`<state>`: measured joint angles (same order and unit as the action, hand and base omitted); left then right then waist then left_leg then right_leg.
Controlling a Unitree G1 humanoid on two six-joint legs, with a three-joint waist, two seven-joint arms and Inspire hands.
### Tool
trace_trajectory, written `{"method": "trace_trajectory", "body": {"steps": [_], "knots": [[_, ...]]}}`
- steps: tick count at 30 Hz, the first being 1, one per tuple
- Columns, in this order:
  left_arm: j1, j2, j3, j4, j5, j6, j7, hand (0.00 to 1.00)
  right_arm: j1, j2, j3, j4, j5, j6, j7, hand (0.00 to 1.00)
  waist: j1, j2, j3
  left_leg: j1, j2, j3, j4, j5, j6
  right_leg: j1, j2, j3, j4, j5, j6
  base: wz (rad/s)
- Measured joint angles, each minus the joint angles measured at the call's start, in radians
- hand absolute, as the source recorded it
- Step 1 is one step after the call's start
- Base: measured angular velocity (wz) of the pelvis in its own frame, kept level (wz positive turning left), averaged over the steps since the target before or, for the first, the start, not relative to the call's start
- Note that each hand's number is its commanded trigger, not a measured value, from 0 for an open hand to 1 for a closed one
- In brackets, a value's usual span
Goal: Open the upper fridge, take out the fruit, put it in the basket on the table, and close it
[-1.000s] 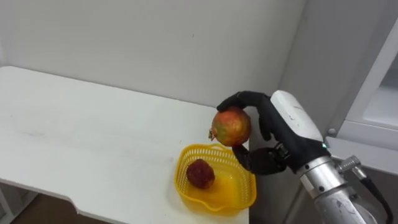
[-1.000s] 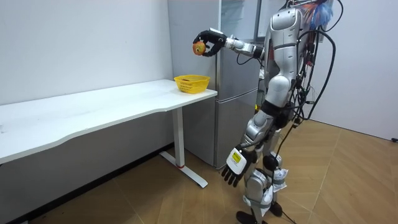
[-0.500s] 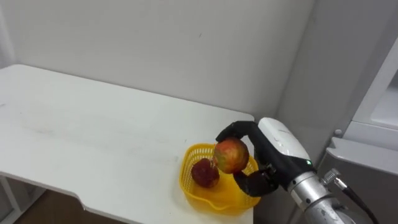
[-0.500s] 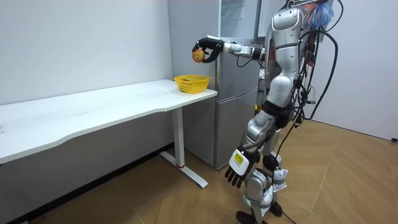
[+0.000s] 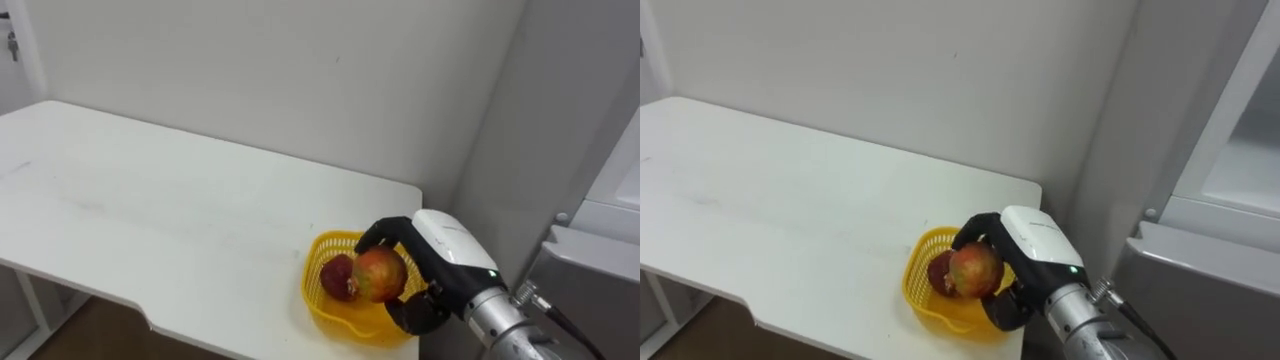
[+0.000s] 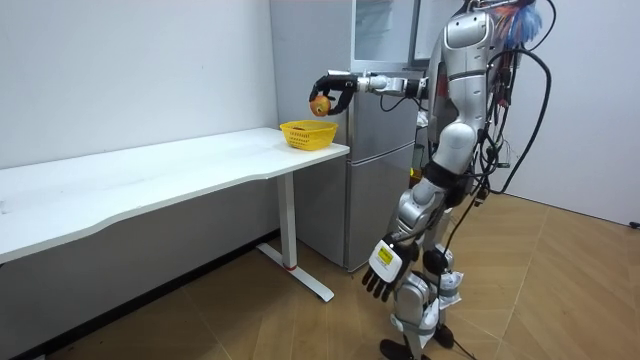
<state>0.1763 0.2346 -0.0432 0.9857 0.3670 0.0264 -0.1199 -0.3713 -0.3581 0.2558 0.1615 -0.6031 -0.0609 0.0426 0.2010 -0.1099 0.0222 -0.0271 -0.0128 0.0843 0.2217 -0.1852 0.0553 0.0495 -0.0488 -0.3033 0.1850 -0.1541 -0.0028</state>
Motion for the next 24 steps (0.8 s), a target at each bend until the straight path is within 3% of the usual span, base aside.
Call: {"method": "trace_trajectory", "body": {"steps": [4, 5, 6, 7, 24], "knots": [[-0.008, 0.0, 0.0, 0.0, 0.001, 0.01, 0.002, 0.0, 0.0, -0.004, 0.0, 0.0, -0.003, 0.011, 0.002, 1.0, -0.002, 0.0, 0.0002, -0.003, 0.0, -0.004, 0.002, 0.0, 0.0, 0.0, 0.001, -0.001, 0.0, 0.0, 0.0, 0.02], [-0.011, -0.001, 0.0, -0.001, 0.011, 0.011, 0.0, 0.0, 0.0, -0.004, 0.0, 0.0, -0.006, 0.013, 0.002, 0.9, -0.004, 0.0, 0.0002, -0.007, 0.0, -0.005, 0.004, 0.0, 0.0, 0.0, 0.001, -0.001, 0.0, 0.0, 0.0, 0.05], [-0.013, 0.0, 0.001, -0.001, 0.021, 0.011, -0.001, 0.0, 0.0, -0.004, 0.0, 0.0, -0.013, 0.014, 0.002, 0.2, -0.004, 0.0, -0.0001, -0.012, 0.0, -0.005, 0.009, -0.001, 0.0, -0.002, 0.0, -0.001, 0.0, 0.0, 0.0, 0.05], [-0.015, 0.0, 0.001, -0.001, 0.021, 0.011, -0.002, 0.0, 0.0, -0.004, -0.001, 0.0, -0.016, 0.015, 0.002, 0.0, -0.005, 0.0, -0.0003, -0.014, 0.0, -0.005, 0.013, -0.001, 0.001, -0.003, 0.0, -0.002, 0.0, 0.0, 0.0, 0.04], [-0.018, 0.0, 0.0, -0.001, 0.021, 0.017, 0.002, 0.0, 0.0, -0.004, -0.001, 0.0, -0.021, 0.017, -0.006, 0.0, -0.005, 0.002, -0.0081, -0.011, -0.001, -0.005, 0.02, -0.001, 0.002, 0.005, -0.002, -0.002, 0.001, 0.0, 0.0, 0.0]]}}
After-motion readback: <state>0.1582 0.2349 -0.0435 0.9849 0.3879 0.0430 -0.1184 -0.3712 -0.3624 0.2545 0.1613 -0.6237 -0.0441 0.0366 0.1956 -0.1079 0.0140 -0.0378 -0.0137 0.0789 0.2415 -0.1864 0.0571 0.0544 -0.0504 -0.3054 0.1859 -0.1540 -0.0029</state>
